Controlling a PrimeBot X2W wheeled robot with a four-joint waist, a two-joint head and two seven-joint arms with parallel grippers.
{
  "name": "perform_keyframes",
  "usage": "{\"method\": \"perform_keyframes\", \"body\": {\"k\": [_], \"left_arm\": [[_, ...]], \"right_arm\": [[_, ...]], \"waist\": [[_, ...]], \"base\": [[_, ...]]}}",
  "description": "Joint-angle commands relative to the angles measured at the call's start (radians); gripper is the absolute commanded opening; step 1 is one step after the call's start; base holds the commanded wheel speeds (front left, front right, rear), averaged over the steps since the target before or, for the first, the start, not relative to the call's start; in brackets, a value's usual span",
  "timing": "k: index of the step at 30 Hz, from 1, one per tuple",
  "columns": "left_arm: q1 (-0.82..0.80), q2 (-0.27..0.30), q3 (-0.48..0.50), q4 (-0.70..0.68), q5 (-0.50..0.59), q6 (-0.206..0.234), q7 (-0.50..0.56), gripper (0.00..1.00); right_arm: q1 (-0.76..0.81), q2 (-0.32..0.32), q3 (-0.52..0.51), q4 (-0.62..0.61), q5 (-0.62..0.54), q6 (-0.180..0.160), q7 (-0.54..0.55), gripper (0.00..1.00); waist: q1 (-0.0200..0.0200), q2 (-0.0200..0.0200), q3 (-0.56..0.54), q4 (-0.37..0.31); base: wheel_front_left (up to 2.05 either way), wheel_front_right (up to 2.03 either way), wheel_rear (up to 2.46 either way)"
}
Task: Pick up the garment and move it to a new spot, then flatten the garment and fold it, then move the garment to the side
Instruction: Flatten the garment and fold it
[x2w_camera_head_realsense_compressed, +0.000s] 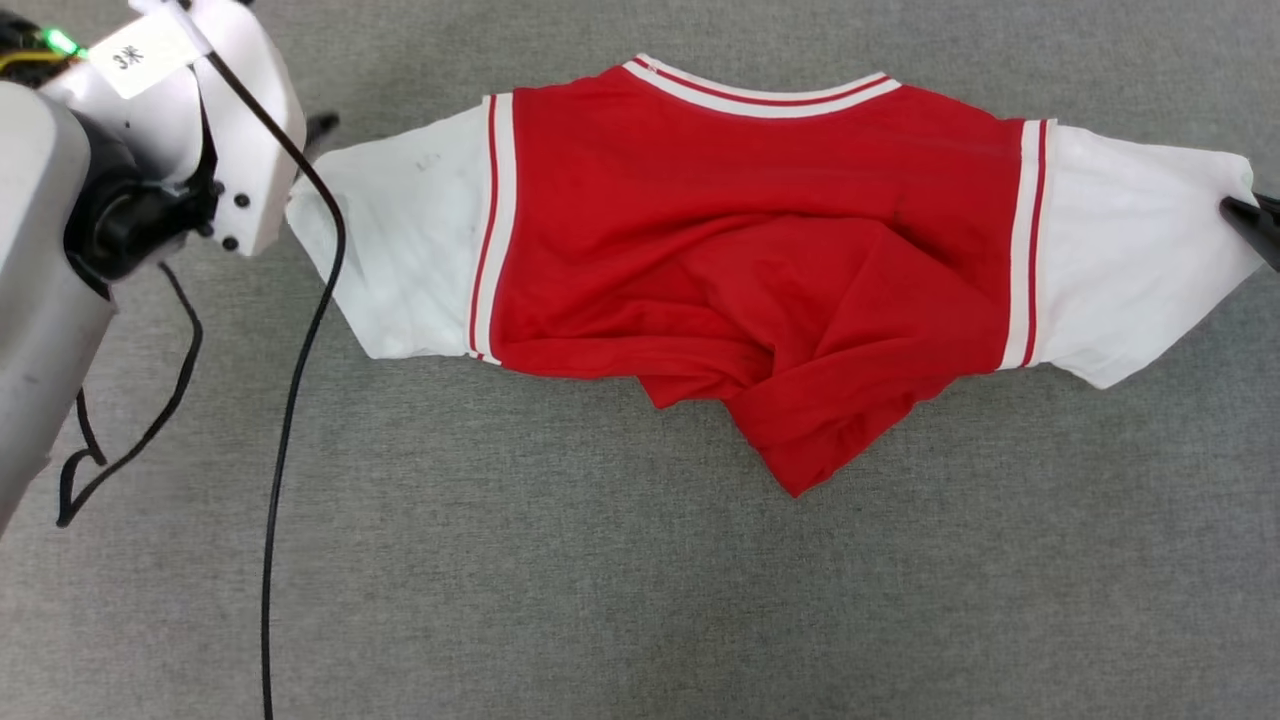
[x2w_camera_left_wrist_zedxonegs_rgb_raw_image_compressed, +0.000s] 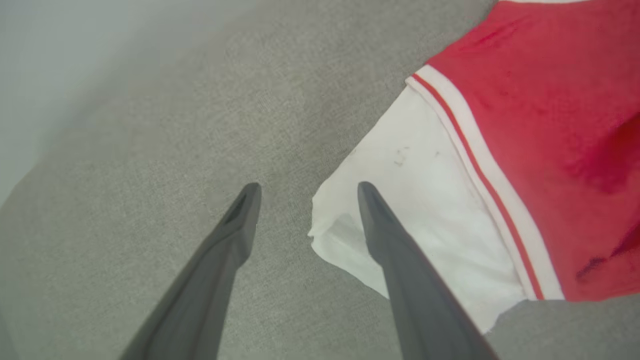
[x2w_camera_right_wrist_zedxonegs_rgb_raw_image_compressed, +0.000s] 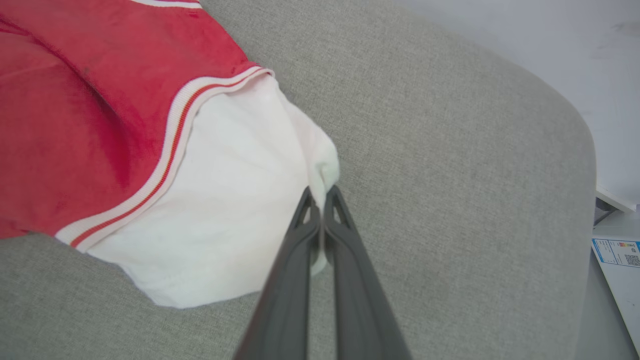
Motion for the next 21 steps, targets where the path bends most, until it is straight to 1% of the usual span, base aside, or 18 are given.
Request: {"method": "perform_keyframes", "body": {"k": [1, 5, 8, 10, 14, 15, 19, 20, 21], "left_arm": [[-0.016, 0.018, -0.017, -0.005, -0.025, 0.001, 0.034, 1.00], [-0.030, 0.050, -0.079, -0.007, -0.090, 0.000, 0.123, 1.00], [-0.036, 0.069, -0.119, 0.002, -0.112, 0.000, 0.154, 1.00], [-0.039, 0.075, -0.140, 0.013, -0.123, 0.000, 0.157, 1.00], [-0.040, 0.068, -0.187, 0.049, -0.136, 0.000, 0.160, 1.00], [-0.033, 0.055, -0.218, 0.088, -0.139, 0.001, 0.151, 1.00], [-0.027, 0.042, -0.255, 0.124, -0.155, 0.002, 0.139, 1.00], [-0.027, 0.042, -0.265, 0.128, -0.158, 0.001, 0.134, 0.32], [-0.028, 0.043, -0.276, 0.131, -0.160, 0.001, 0.130, 0.00]], "right_arm": [[-0.014, 0.007, 0.002, -0.005, -0.002, -0.001, 0.000, 0.00], [-0.030, 0.009, 0.009, -0.011, 0.003, -0.001, 0.004, 0.00], [-0.044, 0.012, 0.014, -0.015, 0.003, -0.001, 0.003, 0.00], [-0.052, 0.020, 0.023, -0.016, 0.003, -0.001, 0.003, 0.00], [-0.067, 0.024, 0.036, -0.010, 0.003, -0.001, 0.000, 0.00], [-0.077, 0.028, 0.046, -0.006, 0.002, -0.001, -0.004, 0.00], [-0.084, 0.028, 0.062, 0.003, 0.007, -0.001, -0.011, 0.00], [-0.086, 0.028, 0.065, 0.005, 0.006, -0.001, -0.013, 0.00], [-0.087, 0.028, 0.066, 0.006, 0.007, -0.001, -0.014, 0.00]], "waist": [[0.0000, 0.0000, 0.009, -0.007], [0.0000, 0.0000, 0.029, -0.017], [0.0000, 0.0000, 0.047, -0.026], [0.0000, 0.0000, 0.059, -0.032], [0.0000, 0.0000, 0.077, -0.037], [0.0000, 0.0000, 0.086, -0.041], [0.0000, 0.0000, 0.094, -0.046], [0.0000, 0.0000, 0.095, -0.047], [0.0000, 0.0000, 0.095, -0.047]], "base": [[0.00, 0.00, 0.00], [0.00, 0.00, 0.00], [0.00, 0.00, 0.00], [0.00, 0.00, 0.00], [0.00, 0.00, 0.00], [0.00, 0.00, 0.00], [0.00, 0.00, 0.00], [0.00, 0.00, 0.00], [0.00, 0.00, 0.00]]}}
